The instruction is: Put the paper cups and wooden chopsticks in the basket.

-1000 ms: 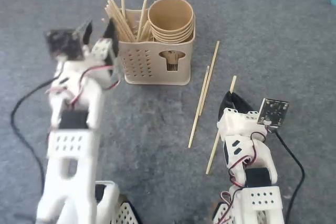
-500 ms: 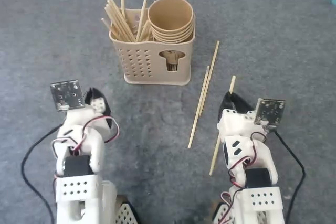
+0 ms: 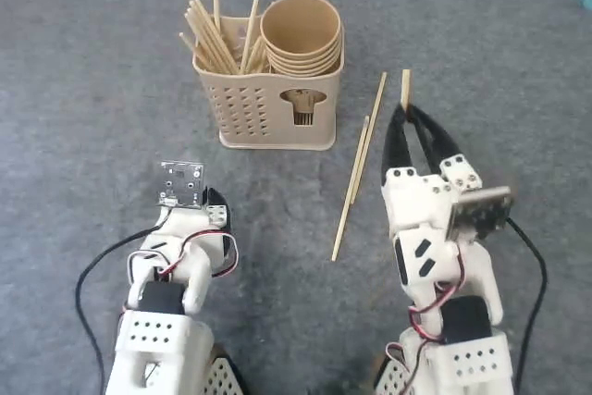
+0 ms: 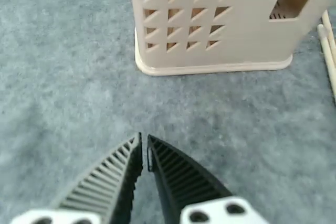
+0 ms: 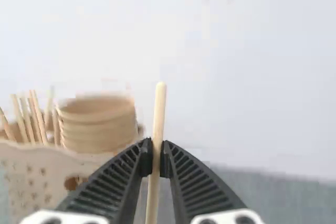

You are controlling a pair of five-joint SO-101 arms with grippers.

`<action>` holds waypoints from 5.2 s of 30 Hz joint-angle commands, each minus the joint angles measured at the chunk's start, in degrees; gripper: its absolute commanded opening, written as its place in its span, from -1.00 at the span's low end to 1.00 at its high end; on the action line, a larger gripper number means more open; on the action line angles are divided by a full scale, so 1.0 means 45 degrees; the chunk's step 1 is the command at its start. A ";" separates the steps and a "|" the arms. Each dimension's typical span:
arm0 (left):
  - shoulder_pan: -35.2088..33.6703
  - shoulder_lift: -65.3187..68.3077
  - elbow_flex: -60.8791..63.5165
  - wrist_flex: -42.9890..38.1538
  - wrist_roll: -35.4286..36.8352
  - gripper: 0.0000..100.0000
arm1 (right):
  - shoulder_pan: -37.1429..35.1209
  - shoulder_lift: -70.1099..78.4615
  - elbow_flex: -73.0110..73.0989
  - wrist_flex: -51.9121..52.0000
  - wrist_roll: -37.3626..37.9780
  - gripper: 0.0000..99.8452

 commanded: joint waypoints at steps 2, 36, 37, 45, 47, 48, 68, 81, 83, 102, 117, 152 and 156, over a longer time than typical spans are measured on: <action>0.0059 -0.0332 -0.0518 0.1055 -0.0352 -0.97 | -0.1319 -0.0127 -0.0762 -0.2706 0.1348 -0.99; -0.1621 -0.0313 -0.0733 0.0313 -0.1368 -0.56 | -0.4737 2.0425 -2.1372 -0.4347 0.3477 -0.99; -0.1621 -0.0313 -0.0694 0.0234 -0.1368 -0.56 | -0.4952 2.0737 -2.2017 -0.4327 0.3497 -0.99; -0.1602 -0.0313 -0.0674 0.0215 -0.1270 -0.57 | -0.5949 2.3179 -2.7136 -0.2295 0.3497 -0.99; -0.1602 -0.0313 -0.0674 0.0195 -0.1270 -0.57 | -0.5949 2.3922 -2.8132 -0.2315 0.3438 -0.99; -0.1602 -0.0313 -0.0674 0.0195 -0.1270 -0.57 | -0.5949 2.4293 -2.8640 -0.2335 0.3243 -0.99; -0.1680 -0.0313 -0.0576 -0.0078 -0.1309 -0.56 | -0.5128 2.8904 -3.1726 -0.2139 0.2422 -0.82; -0.1680 -0.0313 -0.0557 -0.0098 -0.1348 -0.56 | -0.4503 2.5016 -3.1746 0.7609 -0.1133 -0.99; -0.1680 -0.0313 -0.0557 -0.0098 -0.1348 -0.56 | -0.4464 2.4234 -3.1687 0.9954 -0.1817 -0.99; -0.1680 -0.0313 -0.0518 -0.0039 -0.1348 -0.56 | -0.0322 2.0503 -2.8151 2.1031 -0.4337 -0.99; -0.1680 -0.0352 -0.0420 -0.0078 -0.1348 -0.56 | 0.0908 1.8393 -1.5824 1.3665 -0.4239 -0.99; -0.1680 -0.0391 -0.0420 -0.0098 -0.1348 -0.56 | 0.1241 2.5465 -1.9223 1.0110 -0.3595 -0.88; -0.1680 -0.0391 -0.0420 -0.0098 -0.1348 -0.56 | 0.0908 2.5348 -1.9263 1.0422 -0.3595 -0.88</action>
